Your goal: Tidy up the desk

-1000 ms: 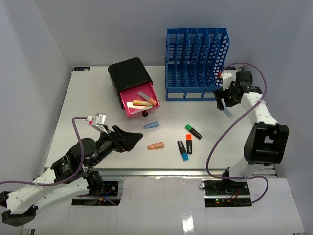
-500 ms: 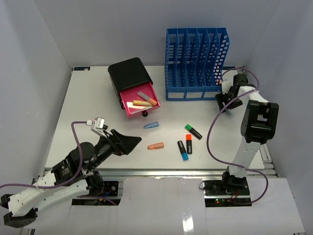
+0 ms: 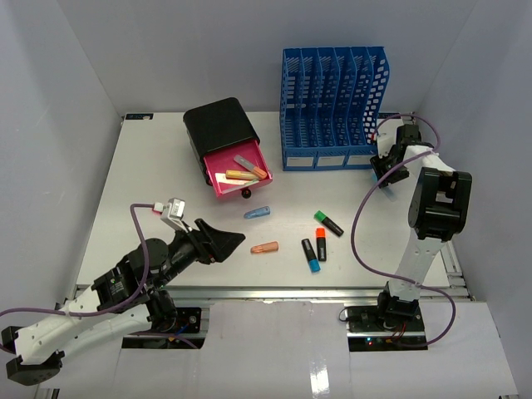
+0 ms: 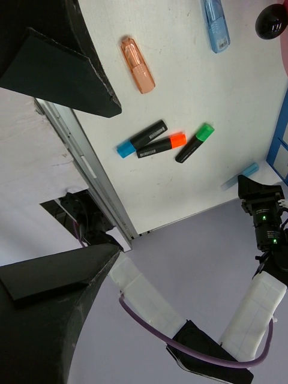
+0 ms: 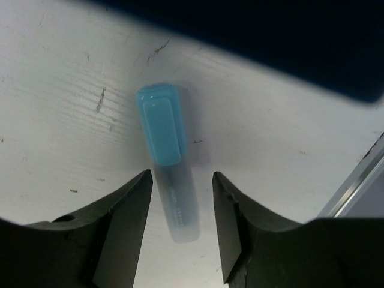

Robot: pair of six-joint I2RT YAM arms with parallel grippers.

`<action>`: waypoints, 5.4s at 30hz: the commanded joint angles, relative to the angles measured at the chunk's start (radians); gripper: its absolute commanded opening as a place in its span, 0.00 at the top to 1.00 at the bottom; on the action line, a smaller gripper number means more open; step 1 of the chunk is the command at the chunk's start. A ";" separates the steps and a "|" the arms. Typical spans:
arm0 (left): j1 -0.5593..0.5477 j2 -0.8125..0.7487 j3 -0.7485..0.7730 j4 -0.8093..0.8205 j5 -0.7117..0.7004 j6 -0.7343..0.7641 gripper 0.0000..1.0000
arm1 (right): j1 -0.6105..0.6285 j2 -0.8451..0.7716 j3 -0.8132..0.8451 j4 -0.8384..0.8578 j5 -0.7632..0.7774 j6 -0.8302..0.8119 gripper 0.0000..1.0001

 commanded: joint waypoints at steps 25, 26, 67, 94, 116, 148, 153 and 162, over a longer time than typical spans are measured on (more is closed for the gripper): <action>0.002 -0.035 0.037 -0.001 0.025 -0.023 0.02 | -0.079 -0.154 -0.174 0.091 -0.139 0.078 0.37; 0.002 -0.036 0.037 -0.001 0.024 -0.023 0.02 | -0.079 -0.137 -0.160 0.088 -0.136 0.082 0.37; 0.002 -0.139 -0.007 -0.007 0.021 -0.031 0.02 | -0.080 -0.036 -0.049 -0.151 -0.036 0.037 0.83; 0.002 -0.067 0.123 -0.030 -0.007 0.027 0.02 | 0.396 -0.618 -0.178 -0.140 -0.404 0.014 0.92; 0.002 -0.112 0.118 -0.055 -0.029 -0.016 0.02 | 0.925 0.031 0.593 -0.150 0.176 -0.196 0.92; 0.002 -0.182 0.106 -0.106 -0.050 -0.027 0.02 | 1.042 0.165 0.493 0.268 0.575 -0.521 0.64; 0.001 -0.176 0.102 -0.104 -0.048 -0.036 0.02 | 1.042 0.140 0.485 0.263 0.573 -0.487 0.36; 0.002 -0.104 0.123 -0.100 -0.024 -0.017 0.02 | 1.037 -0.043 0.511 0.106 0.419 -0.327 0.38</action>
